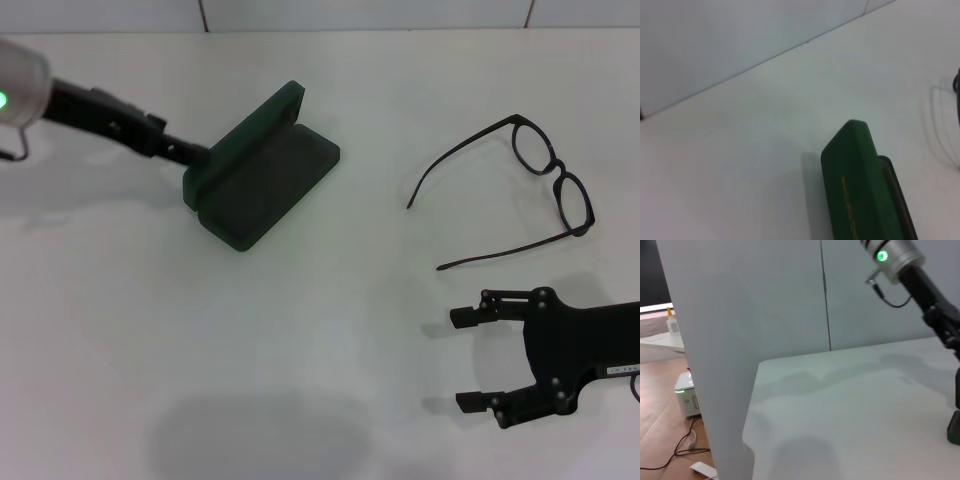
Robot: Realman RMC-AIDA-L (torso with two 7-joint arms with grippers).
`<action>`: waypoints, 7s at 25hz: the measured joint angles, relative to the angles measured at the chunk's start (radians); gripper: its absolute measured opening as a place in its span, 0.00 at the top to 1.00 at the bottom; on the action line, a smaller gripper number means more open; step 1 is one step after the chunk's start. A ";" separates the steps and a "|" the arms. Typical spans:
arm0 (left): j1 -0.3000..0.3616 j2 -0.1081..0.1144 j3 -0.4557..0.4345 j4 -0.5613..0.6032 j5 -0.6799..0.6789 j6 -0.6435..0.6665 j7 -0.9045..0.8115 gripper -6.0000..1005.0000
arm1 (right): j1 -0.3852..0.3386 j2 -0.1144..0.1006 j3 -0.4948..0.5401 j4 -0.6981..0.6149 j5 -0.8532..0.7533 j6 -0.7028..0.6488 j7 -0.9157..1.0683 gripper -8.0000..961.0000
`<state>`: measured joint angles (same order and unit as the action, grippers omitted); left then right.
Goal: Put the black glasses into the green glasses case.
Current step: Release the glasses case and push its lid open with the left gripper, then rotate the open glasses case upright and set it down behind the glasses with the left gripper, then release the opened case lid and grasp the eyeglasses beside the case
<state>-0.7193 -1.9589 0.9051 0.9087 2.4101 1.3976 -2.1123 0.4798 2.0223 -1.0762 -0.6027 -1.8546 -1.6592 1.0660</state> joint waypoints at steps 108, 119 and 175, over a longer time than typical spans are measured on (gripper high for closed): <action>0.299 -0.131 0.241 0.277 -0.484 -0.018 0.489 0.37 | 0.002 -0.004 0.010 0.008 -0.001 0.039 0.001 0.11; 0.416 -0.061 -0.162 -0.230 -0.805 0.225 0.903 0.30 | -0.004 -0.004 0.011 0.007 0.000 0.041 0.010 0.11; 0.578 -0.128 -0.133 -0.226 -0.473 0.319 1.148 0.30 | 0.379 -0.014 0.092 -0.268 -0.807 0.378 1.483 0.17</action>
<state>-0.1412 -2.0866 0.7720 0.6826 1.9376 1.7166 -0.9646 0.8587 2.0088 -0.9843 -0.8702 -2.6621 -1.2813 2.5485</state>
